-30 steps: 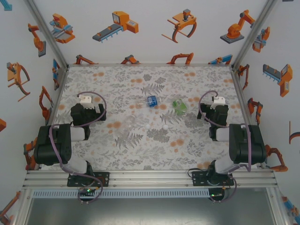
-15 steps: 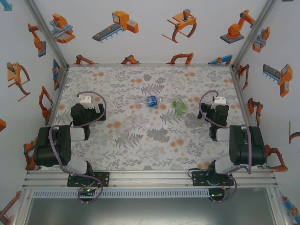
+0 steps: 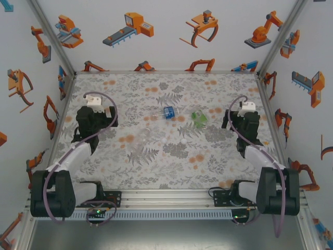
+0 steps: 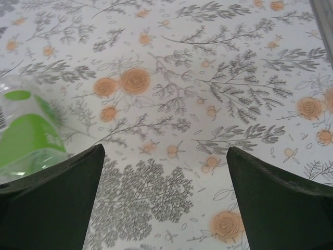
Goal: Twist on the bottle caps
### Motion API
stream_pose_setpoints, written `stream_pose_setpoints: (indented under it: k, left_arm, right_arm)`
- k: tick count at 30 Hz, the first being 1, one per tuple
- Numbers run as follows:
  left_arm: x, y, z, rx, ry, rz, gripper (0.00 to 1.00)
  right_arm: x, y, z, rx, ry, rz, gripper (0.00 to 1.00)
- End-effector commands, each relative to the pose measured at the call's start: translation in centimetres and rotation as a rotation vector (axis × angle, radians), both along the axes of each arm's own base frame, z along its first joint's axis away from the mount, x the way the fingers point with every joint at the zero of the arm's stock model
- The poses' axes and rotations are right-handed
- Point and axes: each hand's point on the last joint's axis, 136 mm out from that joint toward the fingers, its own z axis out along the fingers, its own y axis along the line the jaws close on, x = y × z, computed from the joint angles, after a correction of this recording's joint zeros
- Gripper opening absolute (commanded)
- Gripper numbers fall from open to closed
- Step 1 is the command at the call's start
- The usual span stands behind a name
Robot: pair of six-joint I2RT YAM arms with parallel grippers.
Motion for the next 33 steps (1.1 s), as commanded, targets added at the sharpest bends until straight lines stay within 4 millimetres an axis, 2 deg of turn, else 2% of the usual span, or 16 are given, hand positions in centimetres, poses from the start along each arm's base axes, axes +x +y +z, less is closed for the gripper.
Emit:
stream_pose_setpoints:
  k: [1, 4, 8, 15, 22, 27, 33]
  left_arm:
    - [-1.1, 0.9, 0.7, -0.082, 0.116, 0.092, 0.97]
    - [-1.8, 0.7, 2.1, -0.167, 0.203, 0.092, 0.97]
    - [-2.7, 0.4, 3.6, -0.199, 0.283, 0.064, 0.97]
    - [-4.2, -0.3, 5.8, -0.147, 0.317, -0.025, 0.97]
    - [-5.1, -0.2, 4.1, -0.135, 0.295, -0.030, 0.97]
    - [-5.1, -0.3, 4.4, -0.134, 0.281, -0.037, 0.97]
    - [-5.0, -0.5, 4.1, -0.134, 0.296, -0.048, 0.97]
  right_arm:
    - [-1.3, 2.4, -0.4, 0.023, 0.089, 0.112, 0.89]
    - [-2.1, 4.0, -0.5, 0.009, 0.125, 0.184, 0.89]
    - [-2.6, 6.1, -0.9, -0.002, 0.152, 0.281, 0.89]
    - [-1.7, 9.8, -2.0, -0.051, 0.221, 0.432, 0.89]
    - [0.8, 13.4, -3.4, -0.159, 0.302, 0.544, 0.86]
    - [2.3, 14.5, -5.0, -0.200, 0.366, 0.596, 0.81]
    - [2.9, 15.5, -7.3, -0.207, 0.472, 0.668, 0.70]
